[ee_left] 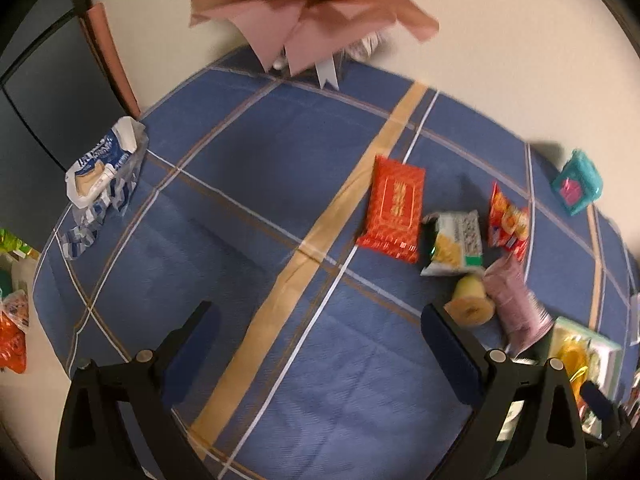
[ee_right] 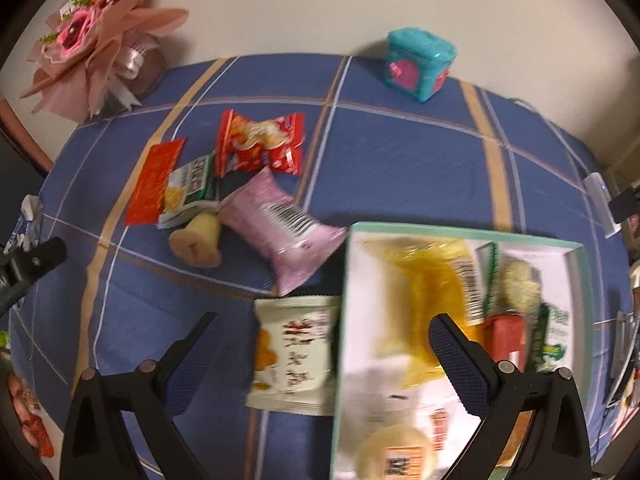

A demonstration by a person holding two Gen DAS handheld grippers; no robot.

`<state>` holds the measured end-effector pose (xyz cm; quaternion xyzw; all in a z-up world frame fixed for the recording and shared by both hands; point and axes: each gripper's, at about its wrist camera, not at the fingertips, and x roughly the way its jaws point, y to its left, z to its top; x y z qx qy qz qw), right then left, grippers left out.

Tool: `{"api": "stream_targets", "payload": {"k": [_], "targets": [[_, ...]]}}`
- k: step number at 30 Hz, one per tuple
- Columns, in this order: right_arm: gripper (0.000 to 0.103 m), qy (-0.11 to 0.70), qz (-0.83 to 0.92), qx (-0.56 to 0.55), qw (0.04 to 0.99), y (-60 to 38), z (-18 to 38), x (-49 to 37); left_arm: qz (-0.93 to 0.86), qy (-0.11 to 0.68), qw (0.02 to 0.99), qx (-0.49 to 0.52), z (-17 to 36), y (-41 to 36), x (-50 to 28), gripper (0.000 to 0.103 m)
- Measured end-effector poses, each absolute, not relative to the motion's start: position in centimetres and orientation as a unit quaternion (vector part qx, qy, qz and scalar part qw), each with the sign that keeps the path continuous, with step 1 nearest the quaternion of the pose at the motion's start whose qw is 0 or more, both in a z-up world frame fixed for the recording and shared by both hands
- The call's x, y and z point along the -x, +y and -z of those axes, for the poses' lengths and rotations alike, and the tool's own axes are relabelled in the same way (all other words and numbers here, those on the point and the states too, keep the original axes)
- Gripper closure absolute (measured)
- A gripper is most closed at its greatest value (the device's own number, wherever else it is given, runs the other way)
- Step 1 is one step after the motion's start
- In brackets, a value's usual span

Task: Organize snacks
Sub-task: 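Withdraw both tools from the tray back toward the snack pile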

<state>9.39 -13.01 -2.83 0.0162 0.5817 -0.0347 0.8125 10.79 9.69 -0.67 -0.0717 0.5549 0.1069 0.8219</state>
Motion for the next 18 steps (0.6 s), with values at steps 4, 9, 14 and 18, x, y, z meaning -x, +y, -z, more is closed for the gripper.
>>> {"api": "stream_targets", "payload": {"k": [4, 9, 14, 18], "targets": [[0.0, 0.599, 0.022, -0.027, 0.8, -12.1, 4.2, -9.6, -0.098, 0.577, 0.808, 0.064, 2.3, 9.4, -10.9, 0.003], [0.0, 0.618, 0.006, -0.038, 0.786, -11.4, 5.6, -9.5, -0.085, 0.594, 0.798, 0.058, 3.7, 8.7, -11.0, 0.003], [0.0, 0.63, -0.007, -0.059, 0.775, -11.2, 6.7, -9.5, -0.068, 0.608, 0.788, 0.063, 4.8, 8.2, -10.9, 0.003], [0.0, 0.627, -0.014, -0.075, 0.775, -11.1, 7.0, -9.5, -0.062, 0.61, 0.788, 0.065, 5.0, 8.3, -10.8, 0.003]]}}
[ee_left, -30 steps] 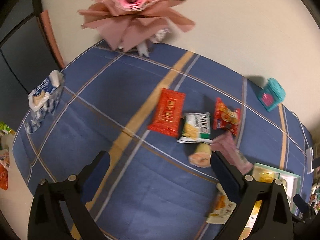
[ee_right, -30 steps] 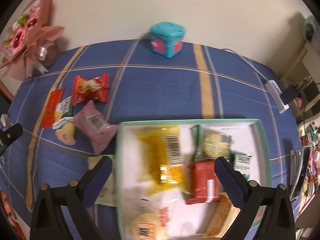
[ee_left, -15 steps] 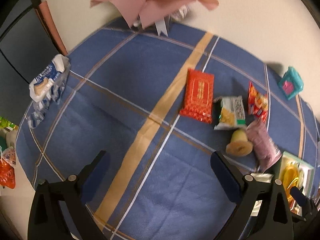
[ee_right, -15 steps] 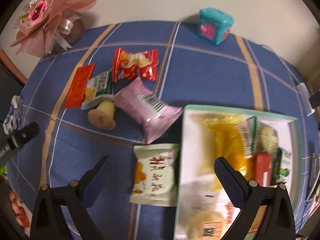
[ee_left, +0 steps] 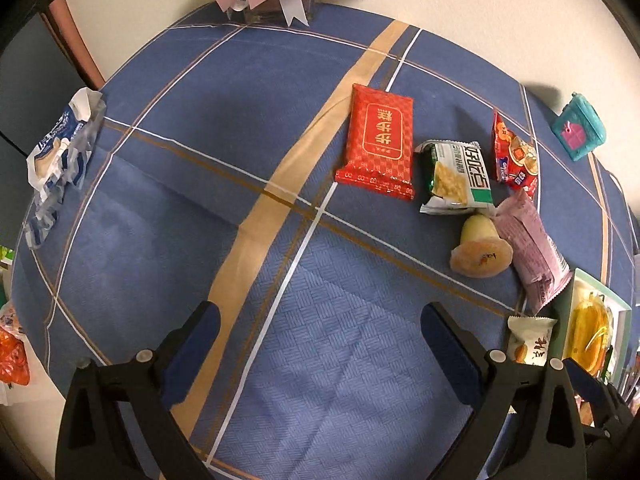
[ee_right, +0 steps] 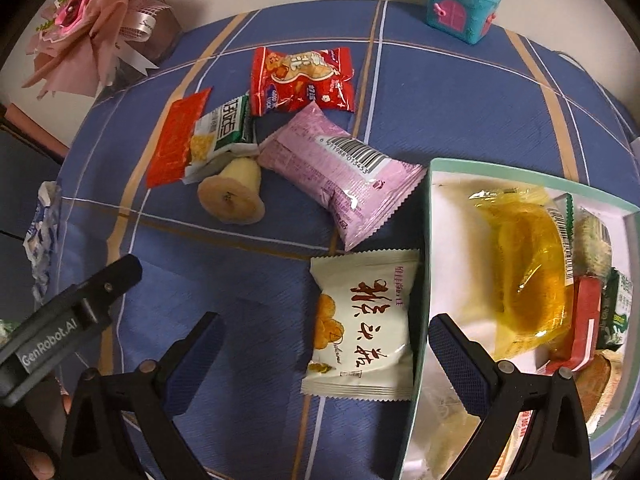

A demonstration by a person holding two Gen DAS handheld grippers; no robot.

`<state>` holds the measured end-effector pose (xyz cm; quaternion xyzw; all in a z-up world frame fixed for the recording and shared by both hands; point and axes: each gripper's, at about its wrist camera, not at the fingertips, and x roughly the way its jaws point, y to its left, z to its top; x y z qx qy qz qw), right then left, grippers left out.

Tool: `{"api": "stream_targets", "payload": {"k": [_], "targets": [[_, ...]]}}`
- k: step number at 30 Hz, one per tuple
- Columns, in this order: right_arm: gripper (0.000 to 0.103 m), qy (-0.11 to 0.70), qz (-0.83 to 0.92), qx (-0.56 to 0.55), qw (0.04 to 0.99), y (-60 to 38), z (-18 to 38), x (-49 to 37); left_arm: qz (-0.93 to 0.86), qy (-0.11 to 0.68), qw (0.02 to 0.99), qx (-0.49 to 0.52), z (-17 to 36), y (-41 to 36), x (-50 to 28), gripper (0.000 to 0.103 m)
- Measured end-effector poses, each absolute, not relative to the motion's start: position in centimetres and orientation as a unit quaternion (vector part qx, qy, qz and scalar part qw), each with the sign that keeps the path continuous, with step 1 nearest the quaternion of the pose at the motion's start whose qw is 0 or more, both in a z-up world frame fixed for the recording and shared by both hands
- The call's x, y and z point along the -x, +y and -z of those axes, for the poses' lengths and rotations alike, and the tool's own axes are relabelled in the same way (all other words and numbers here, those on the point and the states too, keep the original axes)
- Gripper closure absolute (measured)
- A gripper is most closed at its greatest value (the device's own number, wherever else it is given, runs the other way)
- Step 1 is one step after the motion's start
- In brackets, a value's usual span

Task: Organize snacks
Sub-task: 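Withdraw both tools from the tray back toward the snack pile, then grasp the white pastry bag with the right tool while the left grasps the jelly cup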

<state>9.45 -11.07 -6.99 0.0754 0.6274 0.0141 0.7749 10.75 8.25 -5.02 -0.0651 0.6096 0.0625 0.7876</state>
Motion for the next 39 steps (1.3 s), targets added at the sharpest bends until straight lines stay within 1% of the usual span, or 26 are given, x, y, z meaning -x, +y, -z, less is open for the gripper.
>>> {"api": "stream_targets", "payload": {"k": [5, 11, 21, 29, 39], "targets": [[0.0, 0.632, -0.015, -0.086, 0.77, -11.1, 7.5, -9.6, -0.061, 0.608, 0.789, 0.067, 5.1, 8.8, -10.7, 0.003], [0.0, 0.616, -0.02, -0.081, 0.783, -11.0, 6.3, -9.7, -0.062, 0.605, 0.791, 0.074, 4.8, 9.5, -10.7, 0.003], [0.0, 0.625, -0.009, -0.06, 0.778, -10.1, 7.7, -10.1, -0.06, 0.603, 0.791, 0.082, 4.8, 9.9, -10.8, 0.003], [0.0, 0.613, -0.025, -0.068, 0.787, -10.4, 6.2, -9.9, -0.06, 0.601, 0.793, 0.083, 4.6, 9.9, -10.6, 0.003], [0.001, 0.63, -0.024, -0.068, 0.773, -10.0, 8.5, -10.3, -0.06, 0.603, 0.792, 0.08, 4.6, 9.8, -10.6, 0.003]]}}
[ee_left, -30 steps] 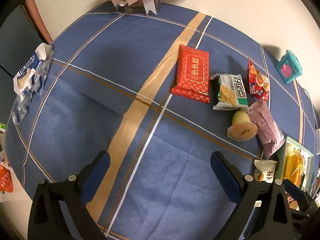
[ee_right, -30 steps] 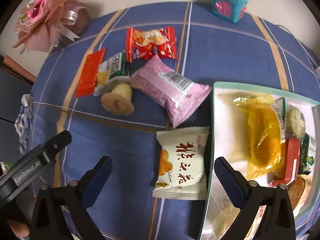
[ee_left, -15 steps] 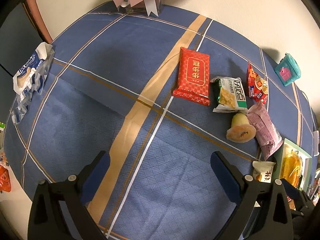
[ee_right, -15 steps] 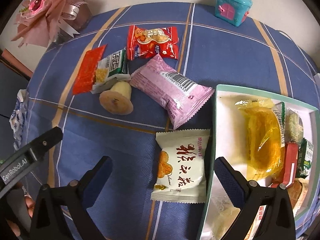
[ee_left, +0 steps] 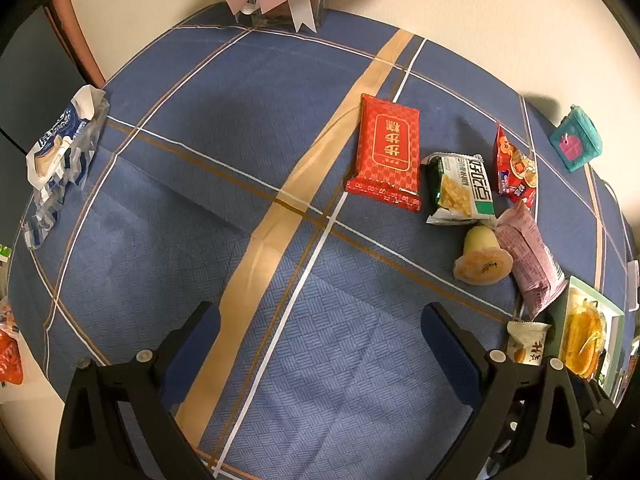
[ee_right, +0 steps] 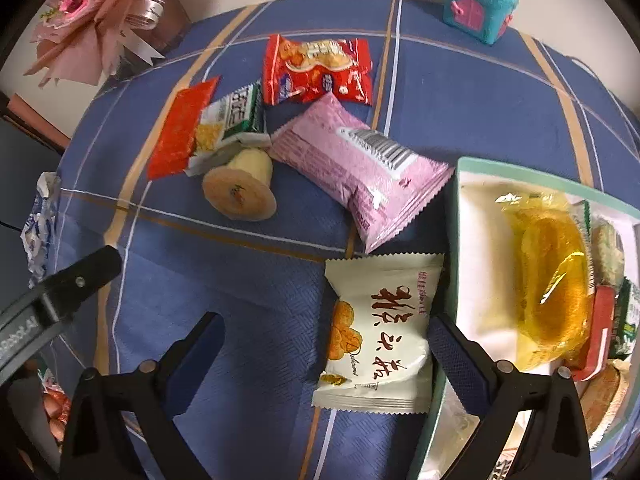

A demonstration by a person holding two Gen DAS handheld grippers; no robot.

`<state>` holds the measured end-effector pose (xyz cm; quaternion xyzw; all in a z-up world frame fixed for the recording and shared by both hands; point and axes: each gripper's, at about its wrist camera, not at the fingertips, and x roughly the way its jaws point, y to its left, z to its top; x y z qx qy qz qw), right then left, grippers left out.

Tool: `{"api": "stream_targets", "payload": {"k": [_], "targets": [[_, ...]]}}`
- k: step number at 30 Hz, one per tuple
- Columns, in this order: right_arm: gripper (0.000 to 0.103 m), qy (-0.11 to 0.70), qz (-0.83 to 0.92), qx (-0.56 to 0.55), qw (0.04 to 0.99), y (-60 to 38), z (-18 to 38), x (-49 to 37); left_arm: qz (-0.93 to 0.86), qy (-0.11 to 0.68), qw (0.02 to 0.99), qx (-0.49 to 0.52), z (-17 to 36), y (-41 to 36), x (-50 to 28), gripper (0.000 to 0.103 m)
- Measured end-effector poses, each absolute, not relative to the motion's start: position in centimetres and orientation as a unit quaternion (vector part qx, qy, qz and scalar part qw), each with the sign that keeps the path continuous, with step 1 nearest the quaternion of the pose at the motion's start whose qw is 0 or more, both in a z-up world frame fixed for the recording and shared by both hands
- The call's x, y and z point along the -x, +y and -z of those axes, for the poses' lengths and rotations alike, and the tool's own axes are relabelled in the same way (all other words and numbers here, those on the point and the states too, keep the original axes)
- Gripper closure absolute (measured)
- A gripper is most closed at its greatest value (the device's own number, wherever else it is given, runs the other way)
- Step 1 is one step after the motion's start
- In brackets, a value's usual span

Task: Organize snacks
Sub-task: 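Grasp the white pastry bag with the right tool while the left grasps the jelly cup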

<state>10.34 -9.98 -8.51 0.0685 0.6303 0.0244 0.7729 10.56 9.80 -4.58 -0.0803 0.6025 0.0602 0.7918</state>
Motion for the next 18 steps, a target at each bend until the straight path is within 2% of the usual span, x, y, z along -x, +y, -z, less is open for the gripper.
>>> {"api": "stream_targets", "payload": {"k": [9, 14, 18], "targets": [[0.002, 0.626, -0.041, -0.087, 0.774, -9.3, 8.7, -10.4, -0.061, 0.606, 0.789, 0.078, 5.2, 10.0, -10.9, 0.003], [0.015, 0.618, -0.047, -0.096, 0.779, -8.7, 8.5, -10.6, -0.062, 0.608, 0.788, 0.074, 5.6, 9.8, -11.0, 0.003], [0.024, 0.623, -0.016, -0.062, 0.78, -9.2, 9.0, -10.6, -0.063, 0.613, 0.784, 0.07, 6.2, 9.4, -11.0, 0.003]]}}
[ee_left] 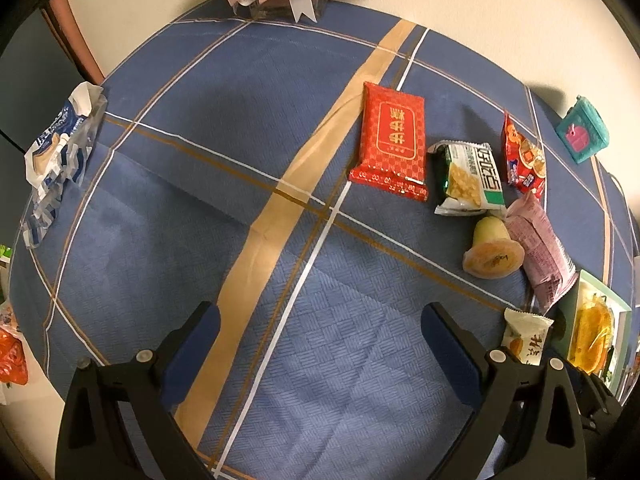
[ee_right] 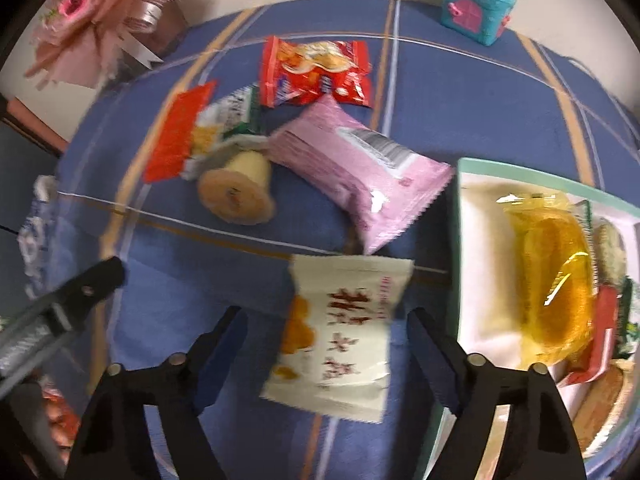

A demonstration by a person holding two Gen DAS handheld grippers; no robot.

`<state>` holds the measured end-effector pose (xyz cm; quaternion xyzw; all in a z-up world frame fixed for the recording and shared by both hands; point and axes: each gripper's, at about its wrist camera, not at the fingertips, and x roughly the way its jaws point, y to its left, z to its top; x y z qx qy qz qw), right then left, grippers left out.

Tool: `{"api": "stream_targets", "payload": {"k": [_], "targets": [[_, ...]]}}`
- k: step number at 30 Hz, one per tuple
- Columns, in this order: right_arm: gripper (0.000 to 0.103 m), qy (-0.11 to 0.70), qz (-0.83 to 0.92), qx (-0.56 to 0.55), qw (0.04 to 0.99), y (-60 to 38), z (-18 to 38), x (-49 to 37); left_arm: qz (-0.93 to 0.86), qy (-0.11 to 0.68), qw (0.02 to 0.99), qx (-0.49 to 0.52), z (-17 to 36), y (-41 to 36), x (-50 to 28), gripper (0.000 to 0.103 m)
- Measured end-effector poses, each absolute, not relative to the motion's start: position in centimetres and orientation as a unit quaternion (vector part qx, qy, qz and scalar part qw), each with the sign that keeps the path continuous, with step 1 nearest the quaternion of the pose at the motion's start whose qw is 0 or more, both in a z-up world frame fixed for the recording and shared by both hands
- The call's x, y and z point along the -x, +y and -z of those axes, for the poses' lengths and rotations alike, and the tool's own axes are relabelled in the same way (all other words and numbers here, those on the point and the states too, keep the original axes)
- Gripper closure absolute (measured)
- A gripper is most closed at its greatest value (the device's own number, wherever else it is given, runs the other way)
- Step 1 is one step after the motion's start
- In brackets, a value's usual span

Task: Organize snacks
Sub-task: 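Grasp the white pastry bag with the right tool while the left grasps the jelly cup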

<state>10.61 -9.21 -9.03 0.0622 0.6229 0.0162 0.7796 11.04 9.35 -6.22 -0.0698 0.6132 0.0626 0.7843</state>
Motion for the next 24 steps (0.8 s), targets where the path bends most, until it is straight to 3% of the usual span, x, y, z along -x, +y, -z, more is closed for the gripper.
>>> {"api": "stream_targets", "payload": {"k": [7, 12, 15, 24], "targets": [[0.035, 0.623, 0.002, -0.006, 0.782, -7.5, 10.2, -10.6, -0.061, 0.621, 0.778, 0.064, 7.4, 8.7, -11.2, 0.003], [0.036, 0.613, 0.001, -0.002, 0.79, -7.0, 10.4, -10.3, -0.068, 0.621, 0.778, 0.065, 7.6, 8.7, -11.3, 0.003], [0.046, 0.606, 0.004, 0.002, 0.795, -7.2, 10.3, -10.0, -0.071, 0.618, 0.78, 0.069, 7.5, 8.8, -11.5, 0.003], [0.047, 0.594, -0.004, -0.033, 0.804, -9.8, 7.8, -9.7, -0.068, 0.605, 0.789, 0.083, 6.3, 9.0, -11.9, 0.003]]}}
